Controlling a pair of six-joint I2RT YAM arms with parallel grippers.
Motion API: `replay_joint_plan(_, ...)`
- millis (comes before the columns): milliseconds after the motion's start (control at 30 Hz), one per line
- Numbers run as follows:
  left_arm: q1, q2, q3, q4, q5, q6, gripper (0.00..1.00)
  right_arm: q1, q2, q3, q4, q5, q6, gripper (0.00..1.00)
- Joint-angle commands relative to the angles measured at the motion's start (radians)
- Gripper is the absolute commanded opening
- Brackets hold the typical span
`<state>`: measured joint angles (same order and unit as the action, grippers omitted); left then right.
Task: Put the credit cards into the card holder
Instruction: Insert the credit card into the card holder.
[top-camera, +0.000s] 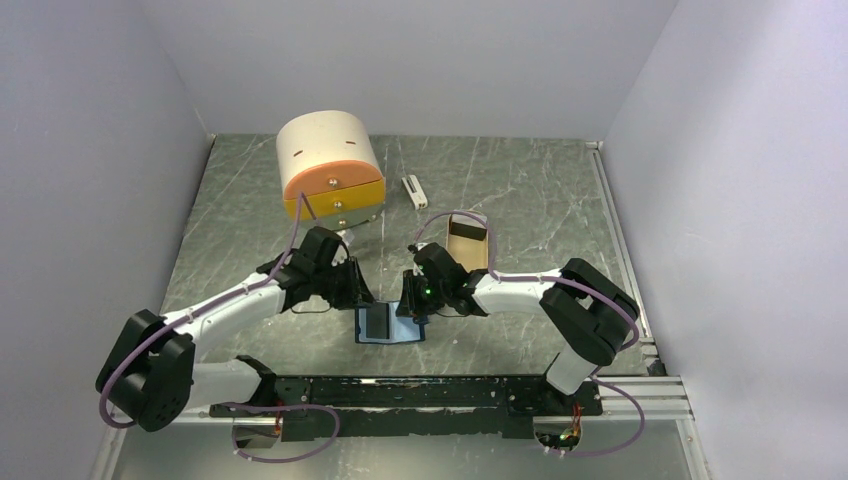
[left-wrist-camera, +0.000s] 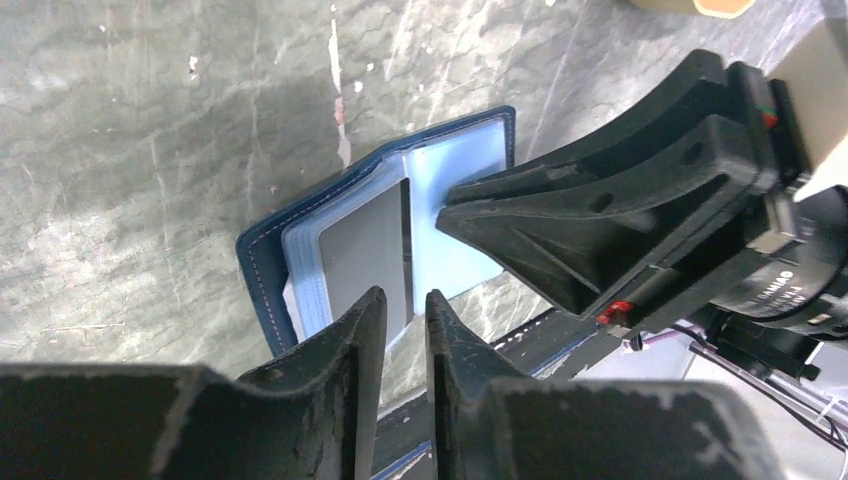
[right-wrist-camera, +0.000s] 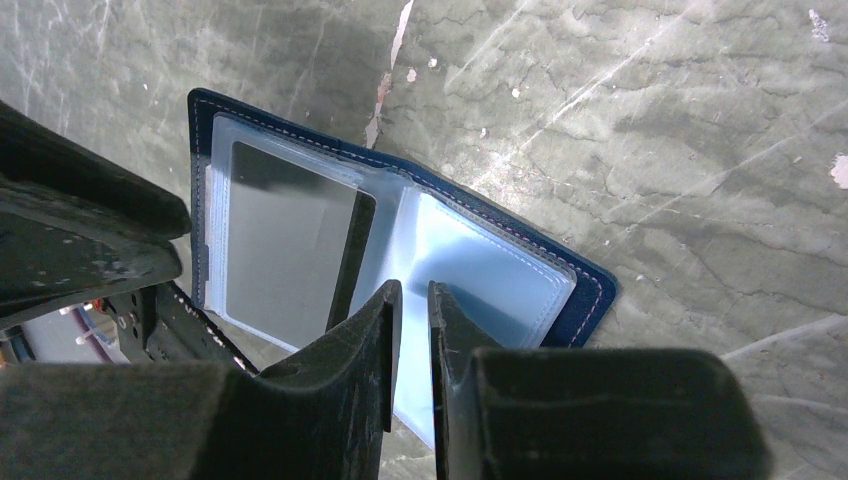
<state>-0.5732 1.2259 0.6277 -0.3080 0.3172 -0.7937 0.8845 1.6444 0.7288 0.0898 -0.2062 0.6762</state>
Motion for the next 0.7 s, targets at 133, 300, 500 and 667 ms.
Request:
replay_joint_plan(133, -0.008, 0.023, -0.044, 0.058, -0.02, -0.003, 0.29, -0.004, 0.003, -0.024, -0.035, 0.017, -0.006, 0.2)
replay_joint_plan(300, -0.008, 0.033, -0.047, 0.048, -0.035, 0.001, 0.29, -0.003, 0.002, -0.024, -0.037, 0.019, -0.009, 0.2)
replay_joint_plan(500, -0.008, 0.032, -0.031, 0.007, -0.065, 0.023, 0.32, -0.004, 0.005, -0.019, -0.039, 0.019, -0.009, 0.2)
replay_joint_plan(667, -0.008, 0.039, -0.038, 0.009, -0.068, 0.025, 0.33, -0.003, 0.006, -0.014, -0.042, 0.017, -0.012, 0.2)
